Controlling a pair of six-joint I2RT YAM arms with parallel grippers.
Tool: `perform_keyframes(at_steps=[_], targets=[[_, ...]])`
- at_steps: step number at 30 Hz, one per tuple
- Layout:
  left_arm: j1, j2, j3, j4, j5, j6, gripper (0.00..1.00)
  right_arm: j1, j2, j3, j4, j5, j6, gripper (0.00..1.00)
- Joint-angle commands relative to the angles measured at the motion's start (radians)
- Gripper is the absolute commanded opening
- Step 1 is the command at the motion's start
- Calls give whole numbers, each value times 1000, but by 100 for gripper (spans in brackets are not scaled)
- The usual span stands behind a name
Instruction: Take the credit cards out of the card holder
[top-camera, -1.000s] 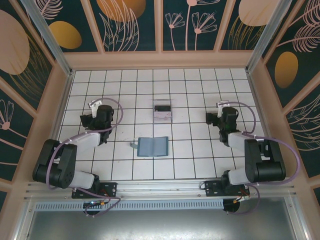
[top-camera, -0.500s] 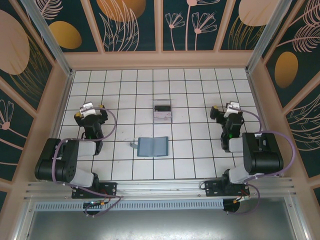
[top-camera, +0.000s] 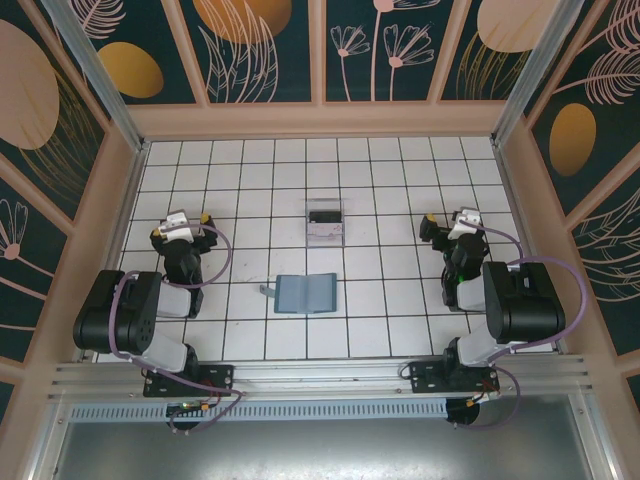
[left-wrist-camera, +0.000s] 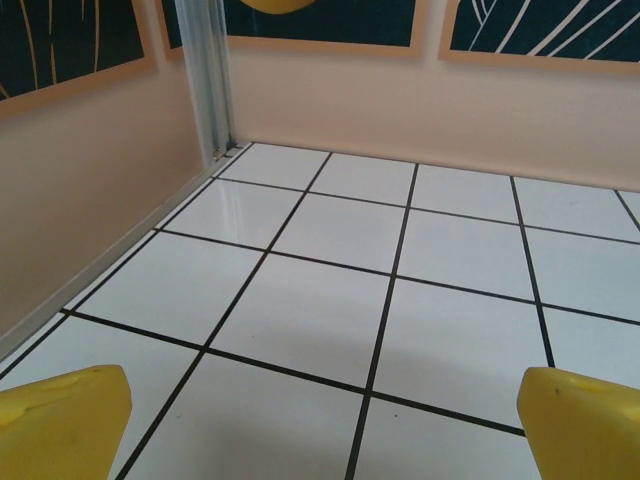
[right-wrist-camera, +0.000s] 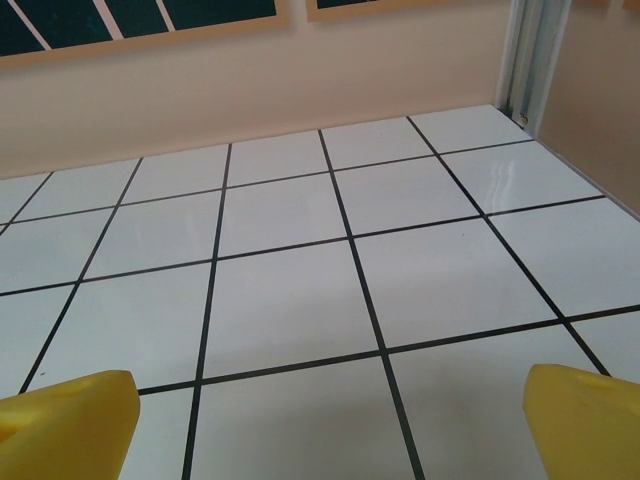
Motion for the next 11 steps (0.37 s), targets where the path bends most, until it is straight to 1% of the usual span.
perform_keyframes(at_steps=[1,5,10,11], targets=[[6,-3,-3,82,11,5,99,-4,4,-3,56,-4,13,99],[6,-7,-6,81,10,5,99,-5,3,-3,56,-3,11,99],[6,-8,-7,80,12,5,99,-14,4,6,41,-24,9,99],[6,-7,-7,79,12,4,99,-15,5,5,43,-46,8,99]])
